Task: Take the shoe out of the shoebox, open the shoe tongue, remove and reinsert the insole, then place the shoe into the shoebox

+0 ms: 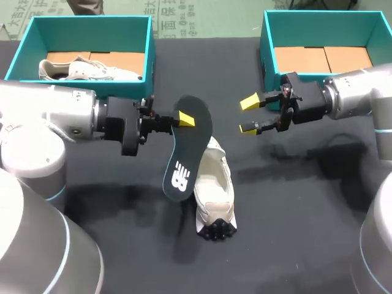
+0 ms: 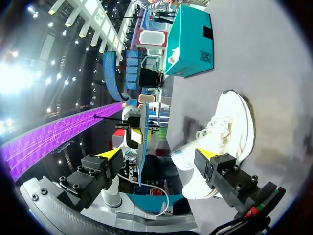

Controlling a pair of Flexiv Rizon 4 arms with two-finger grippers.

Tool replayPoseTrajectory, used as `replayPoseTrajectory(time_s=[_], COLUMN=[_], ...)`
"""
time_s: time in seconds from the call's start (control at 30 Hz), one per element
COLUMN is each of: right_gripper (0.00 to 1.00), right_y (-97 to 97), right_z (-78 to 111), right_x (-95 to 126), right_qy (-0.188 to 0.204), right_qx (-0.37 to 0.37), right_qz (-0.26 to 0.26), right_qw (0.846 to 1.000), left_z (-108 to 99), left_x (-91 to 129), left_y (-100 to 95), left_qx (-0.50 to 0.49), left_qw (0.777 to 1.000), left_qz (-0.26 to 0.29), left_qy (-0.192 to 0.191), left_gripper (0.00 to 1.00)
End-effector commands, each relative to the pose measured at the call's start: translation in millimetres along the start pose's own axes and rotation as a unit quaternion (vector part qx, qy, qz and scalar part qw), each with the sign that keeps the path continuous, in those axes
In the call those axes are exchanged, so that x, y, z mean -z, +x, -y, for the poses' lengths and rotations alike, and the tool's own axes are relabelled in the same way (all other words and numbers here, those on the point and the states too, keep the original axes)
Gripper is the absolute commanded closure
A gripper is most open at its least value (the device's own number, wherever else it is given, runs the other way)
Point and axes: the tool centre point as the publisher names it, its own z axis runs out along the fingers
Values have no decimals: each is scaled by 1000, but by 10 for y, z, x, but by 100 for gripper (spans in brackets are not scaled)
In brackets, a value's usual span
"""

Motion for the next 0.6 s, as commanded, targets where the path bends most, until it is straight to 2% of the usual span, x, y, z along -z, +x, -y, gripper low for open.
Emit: replayPoseTrajectory(time_s=[0.03,0.27,0.47,0.6], right_gripper=[0,0,0,0], right_y=[-26,-26,39,89], right_z=[-24,-24,58,164], right_x=[-8,-8,198,283], right_qy=[7,7,59,89], right_qx=[-1,-1,61,96], right_qz=[-1,-1,64,97], right_qw=[1000,1000,994,987], left_z=[2,2,303,533], left_x=[126,126,137,166], left_y=[-19,-19,-26,-55], left_qx=[0,0,9,15], left_qw=[1000,1000,1000,1000], left_qz=[-4,-4,12,8], left_qy=[5,5,-25,-23], left_gripper=[100,100,100,100])
